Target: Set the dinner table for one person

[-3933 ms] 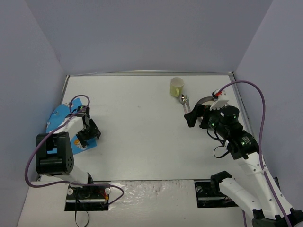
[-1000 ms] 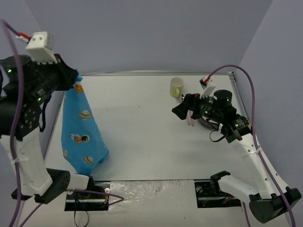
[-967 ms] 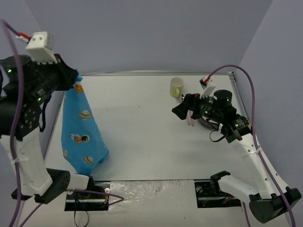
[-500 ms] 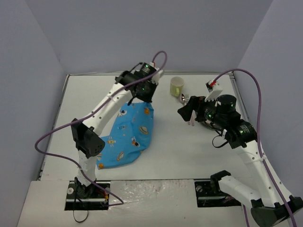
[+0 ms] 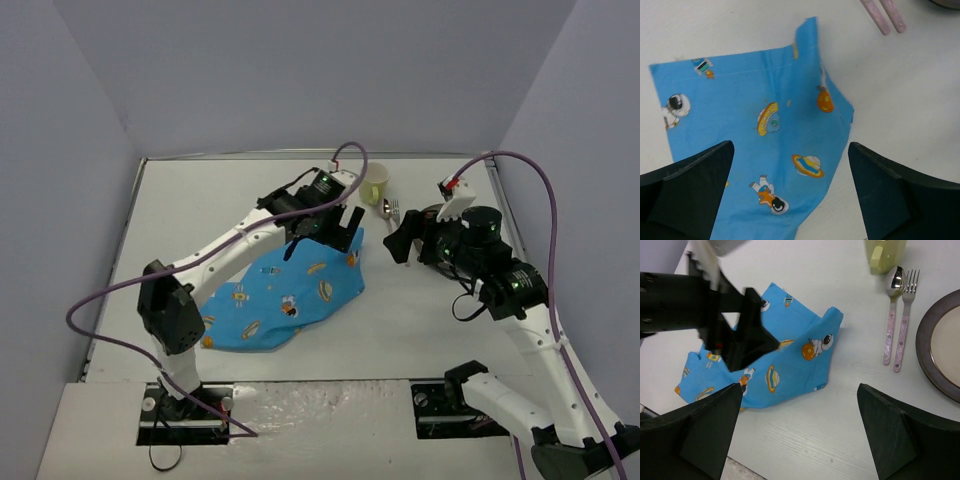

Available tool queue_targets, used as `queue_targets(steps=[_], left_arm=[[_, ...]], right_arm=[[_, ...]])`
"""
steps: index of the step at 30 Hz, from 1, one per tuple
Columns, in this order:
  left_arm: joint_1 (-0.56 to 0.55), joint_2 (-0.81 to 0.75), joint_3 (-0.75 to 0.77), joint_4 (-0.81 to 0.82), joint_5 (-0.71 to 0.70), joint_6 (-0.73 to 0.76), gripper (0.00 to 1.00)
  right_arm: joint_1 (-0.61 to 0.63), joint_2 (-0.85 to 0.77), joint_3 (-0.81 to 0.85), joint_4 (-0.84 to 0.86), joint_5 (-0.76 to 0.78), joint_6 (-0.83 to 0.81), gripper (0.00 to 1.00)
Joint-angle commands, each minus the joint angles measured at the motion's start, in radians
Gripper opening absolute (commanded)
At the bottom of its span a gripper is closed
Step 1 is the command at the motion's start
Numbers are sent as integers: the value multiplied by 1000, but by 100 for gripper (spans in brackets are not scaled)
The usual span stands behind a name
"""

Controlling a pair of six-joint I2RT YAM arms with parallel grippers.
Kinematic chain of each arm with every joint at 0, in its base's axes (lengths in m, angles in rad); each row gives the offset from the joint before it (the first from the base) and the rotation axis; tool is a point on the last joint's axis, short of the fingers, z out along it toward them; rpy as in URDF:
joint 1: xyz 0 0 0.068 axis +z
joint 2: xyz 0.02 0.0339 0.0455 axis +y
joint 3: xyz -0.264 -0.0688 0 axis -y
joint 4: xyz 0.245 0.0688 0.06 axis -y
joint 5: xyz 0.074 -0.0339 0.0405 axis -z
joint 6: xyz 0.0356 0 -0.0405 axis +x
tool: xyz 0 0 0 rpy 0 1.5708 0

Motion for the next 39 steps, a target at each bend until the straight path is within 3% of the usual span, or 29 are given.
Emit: queue_targets(steps=[1, 9, 14, 20, 27, 39], left_arm=[[148, -281, -141, 115, -79, -130, 97], [465, -585, -555, 35, -55, -322, 97], [582, -735, -749, -1, -50, -357, 97], [715, -800, -945, 6, -1, -358, 97], [845, -827, -1063, 33, 33, -344, 95], [858, -817, -1108, 53, 24, -392, 91]], right_arm=[[7, 83, 67, 37, -20, -60, 94], [92, 392, 238, 38, -81, -164, 89], [202, 630, 352, 42, -89, -267, 88], [263, 878, 493, 48, -117, -363, 85], [314, 1109, 644, 60, -128, -435, 84], [341, 1361, 864, 124, -16, -489, 86]])
